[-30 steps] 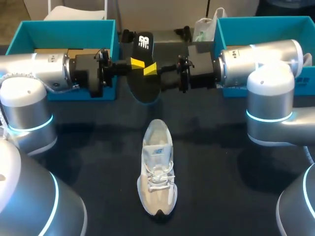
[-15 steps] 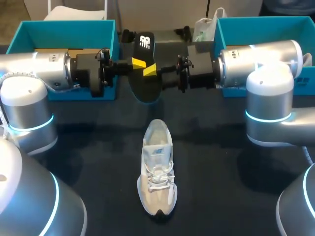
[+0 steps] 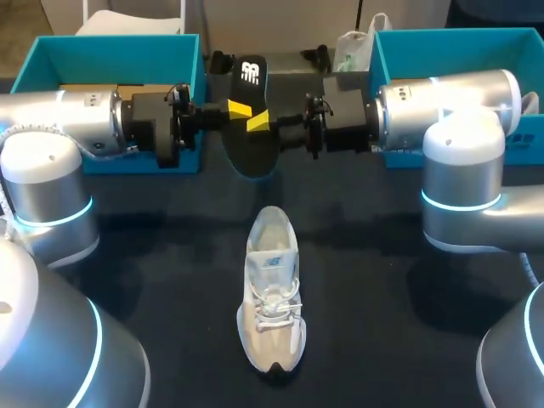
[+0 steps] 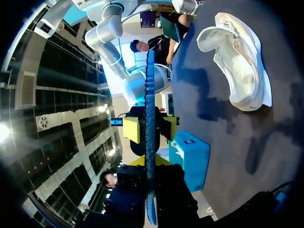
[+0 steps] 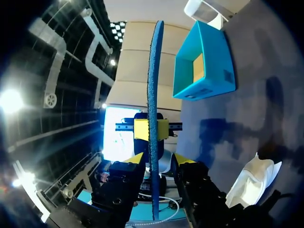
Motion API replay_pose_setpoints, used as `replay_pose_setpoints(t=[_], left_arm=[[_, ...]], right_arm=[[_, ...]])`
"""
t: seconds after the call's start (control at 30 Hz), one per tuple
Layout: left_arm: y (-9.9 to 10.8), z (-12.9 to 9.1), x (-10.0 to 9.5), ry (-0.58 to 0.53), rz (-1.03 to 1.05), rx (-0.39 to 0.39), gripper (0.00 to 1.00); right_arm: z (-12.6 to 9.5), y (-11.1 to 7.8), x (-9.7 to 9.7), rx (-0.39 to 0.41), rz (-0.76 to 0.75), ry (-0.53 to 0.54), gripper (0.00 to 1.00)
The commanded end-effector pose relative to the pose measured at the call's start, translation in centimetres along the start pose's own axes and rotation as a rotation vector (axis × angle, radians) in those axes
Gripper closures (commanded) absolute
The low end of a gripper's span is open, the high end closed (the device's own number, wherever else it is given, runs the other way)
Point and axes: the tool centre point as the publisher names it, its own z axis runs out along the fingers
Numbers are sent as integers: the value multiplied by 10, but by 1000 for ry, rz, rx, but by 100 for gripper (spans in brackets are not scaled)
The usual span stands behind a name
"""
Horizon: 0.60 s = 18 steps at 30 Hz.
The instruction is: Take the shoe out of the shoebox, open the shoe tongue, remove and reinsert the insole, then place the shoe into the shoebox
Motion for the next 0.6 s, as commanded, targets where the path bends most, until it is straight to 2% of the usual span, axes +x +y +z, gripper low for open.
replay_pose_setpoints(t=[0.03,0.13,0.27,0.3,0.33,0.53,0.57,0.6], left_arm=[[-1,1,0,0,1,-2,100],[-1,1,0,0,1,-2,100],[-1,1,0,0,1,-2,100],[-1,1,0,0,1,-2,100],[-1,1,0,0,1,-2,100],[-1,1,0,0,1,-2,98],[-1,1,0,0,1,-2,52],[-2,-1,0,9,0,-1,0]], right_arm=[[1,0,-2,-6,1,6,67],[1,1,-3,-10,3,4,68],[0,1,-5,-16,4,5,81],[0,2,-5,-18,4,4,88],[0,2,-5,-21,3,5,100],[0,0,-7,-35,-14,18,100],[-1,-1,-7,-35,-16,19,100],[-1,-1,-7,-40,-20,19,100]])
